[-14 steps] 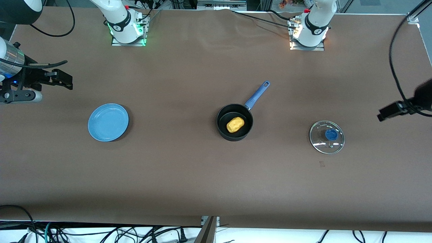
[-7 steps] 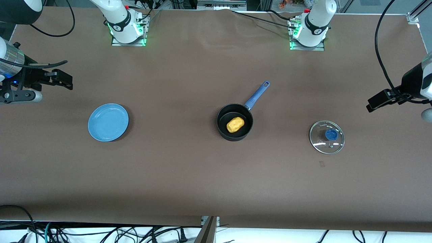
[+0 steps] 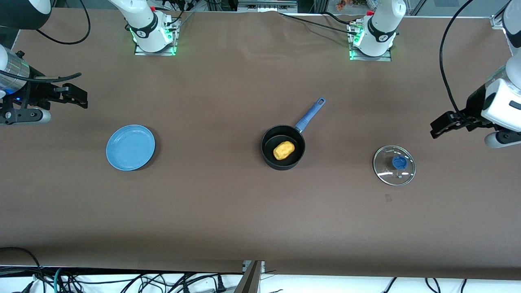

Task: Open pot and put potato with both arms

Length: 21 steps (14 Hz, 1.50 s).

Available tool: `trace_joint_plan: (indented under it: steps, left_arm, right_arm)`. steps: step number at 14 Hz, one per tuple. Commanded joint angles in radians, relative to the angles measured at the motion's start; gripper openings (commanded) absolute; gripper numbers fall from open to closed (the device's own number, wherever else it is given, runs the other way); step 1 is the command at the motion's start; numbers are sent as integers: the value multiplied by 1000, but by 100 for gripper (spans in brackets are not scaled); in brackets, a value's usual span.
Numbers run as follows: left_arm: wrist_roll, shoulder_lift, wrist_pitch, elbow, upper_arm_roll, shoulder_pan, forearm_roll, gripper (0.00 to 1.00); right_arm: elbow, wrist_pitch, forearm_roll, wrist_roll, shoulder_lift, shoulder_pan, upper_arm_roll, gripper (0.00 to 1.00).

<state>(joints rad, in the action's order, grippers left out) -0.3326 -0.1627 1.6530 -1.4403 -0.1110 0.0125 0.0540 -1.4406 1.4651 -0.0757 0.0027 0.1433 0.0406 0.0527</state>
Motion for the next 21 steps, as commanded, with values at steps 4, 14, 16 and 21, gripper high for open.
trace_joint_plan:
  steps: [4,14,16,21]
  left_arm:
    - [24,108,88,-170,36,-20,-68,100]
    - [135,103,44,-155,31,-14,-68,100]
    - [126,86,39,-140,30,-26,-65,100]
    - [130,58,39,-123,28,-26,-54,100]
  right_arm:
    - [-6,1,47,22,-13,-16,6,100]
    - [-6,3,47,31,-14,-18,4,100]
    - [-6,4,48,33,-13,-19,0,100]
    - [-6,4,48,28,-13,-21,-1,100]
